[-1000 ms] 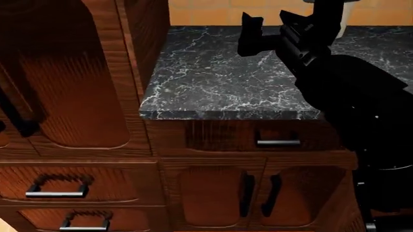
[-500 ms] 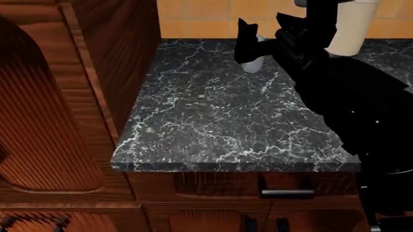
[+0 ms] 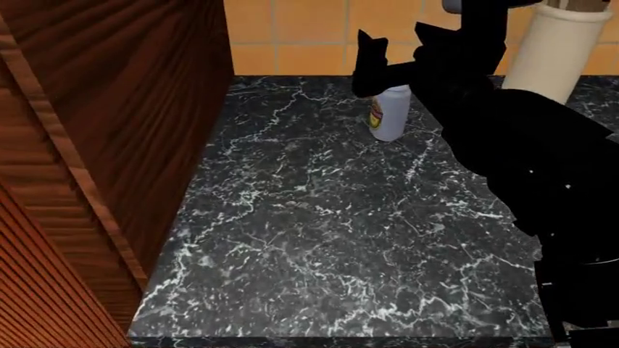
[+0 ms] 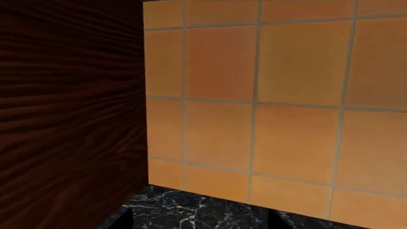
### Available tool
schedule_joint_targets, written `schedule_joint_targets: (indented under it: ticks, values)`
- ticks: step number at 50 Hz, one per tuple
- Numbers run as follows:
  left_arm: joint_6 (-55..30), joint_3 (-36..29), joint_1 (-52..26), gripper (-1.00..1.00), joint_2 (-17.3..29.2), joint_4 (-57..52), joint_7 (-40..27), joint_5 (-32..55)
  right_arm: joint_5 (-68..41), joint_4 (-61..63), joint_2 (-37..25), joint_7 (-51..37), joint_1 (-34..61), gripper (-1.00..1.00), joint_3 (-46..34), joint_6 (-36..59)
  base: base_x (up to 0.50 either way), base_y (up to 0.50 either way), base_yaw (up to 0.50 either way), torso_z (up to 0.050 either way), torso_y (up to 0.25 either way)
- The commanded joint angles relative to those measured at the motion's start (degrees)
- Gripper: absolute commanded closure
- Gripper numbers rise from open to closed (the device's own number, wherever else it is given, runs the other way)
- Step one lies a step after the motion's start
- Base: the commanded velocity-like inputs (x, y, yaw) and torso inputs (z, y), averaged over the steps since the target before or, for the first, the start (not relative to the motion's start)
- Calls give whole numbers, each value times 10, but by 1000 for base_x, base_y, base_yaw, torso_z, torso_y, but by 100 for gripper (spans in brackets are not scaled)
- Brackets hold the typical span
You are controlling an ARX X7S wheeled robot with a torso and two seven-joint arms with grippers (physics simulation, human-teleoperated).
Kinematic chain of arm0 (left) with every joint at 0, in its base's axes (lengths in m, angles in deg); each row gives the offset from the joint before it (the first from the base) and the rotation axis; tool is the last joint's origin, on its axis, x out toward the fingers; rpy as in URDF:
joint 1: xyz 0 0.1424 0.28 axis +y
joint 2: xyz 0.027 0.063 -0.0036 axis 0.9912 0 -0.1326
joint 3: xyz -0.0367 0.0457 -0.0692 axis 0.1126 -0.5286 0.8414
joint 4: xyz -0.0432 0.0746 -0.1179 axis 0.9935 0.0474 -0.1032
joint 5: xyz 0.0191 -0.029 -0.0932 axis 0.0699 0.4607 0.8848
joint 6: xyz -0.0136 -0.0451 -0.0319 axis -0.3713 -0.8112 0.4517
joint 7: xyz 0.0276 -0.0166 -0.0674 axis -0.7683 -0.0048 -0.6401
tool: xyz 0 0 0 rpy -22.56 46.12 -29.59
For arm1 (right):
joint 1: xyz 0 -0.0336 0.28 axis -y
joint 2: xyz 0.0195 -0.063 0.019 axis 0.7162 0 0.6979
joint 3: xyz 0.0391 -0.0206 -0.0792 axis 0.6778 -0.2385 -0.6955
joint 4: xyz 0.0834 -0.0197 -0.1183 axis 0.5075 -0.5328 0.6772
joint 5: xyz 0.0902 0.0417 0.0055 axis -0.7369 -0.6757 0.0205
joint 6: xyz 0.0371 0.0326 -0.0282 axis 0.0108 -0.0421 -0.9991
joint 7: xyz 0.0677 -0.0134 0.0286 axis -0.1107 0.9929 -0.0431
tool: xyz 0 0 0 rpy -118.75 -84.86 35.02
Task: Move the drinks to the dining counter.
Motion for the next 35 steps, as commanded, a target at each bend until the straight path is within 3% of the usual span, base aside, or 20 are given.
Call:
schedule_joint_targets:
  ticks: [1, 15, 27, 35]
  values:
    - [7, 3, 8, -100, -7, -3, 16, -8, -5, 1, 0, -3, -4, -100, 4, -1, 0, 0, 0, 0, 0]
    - [12, -4, 10, -100, -10, 2, 21, -17, -3, -15, 5, -12, 1, -100, 2, 3, 0, 0, 0, 0, 0]
    - [14, -10, 11, -100, -9, 2, 16, -19, -46, -149, 33, -129, 33, -100, 31, 142, 0, 0, 0, 0, 0]
    - [15, -18, 11, -100, -10, 2, 16, -24, -61, -169, 38, -127, 35, -100, 34, 164, 0, 0, 0, 0, 0]
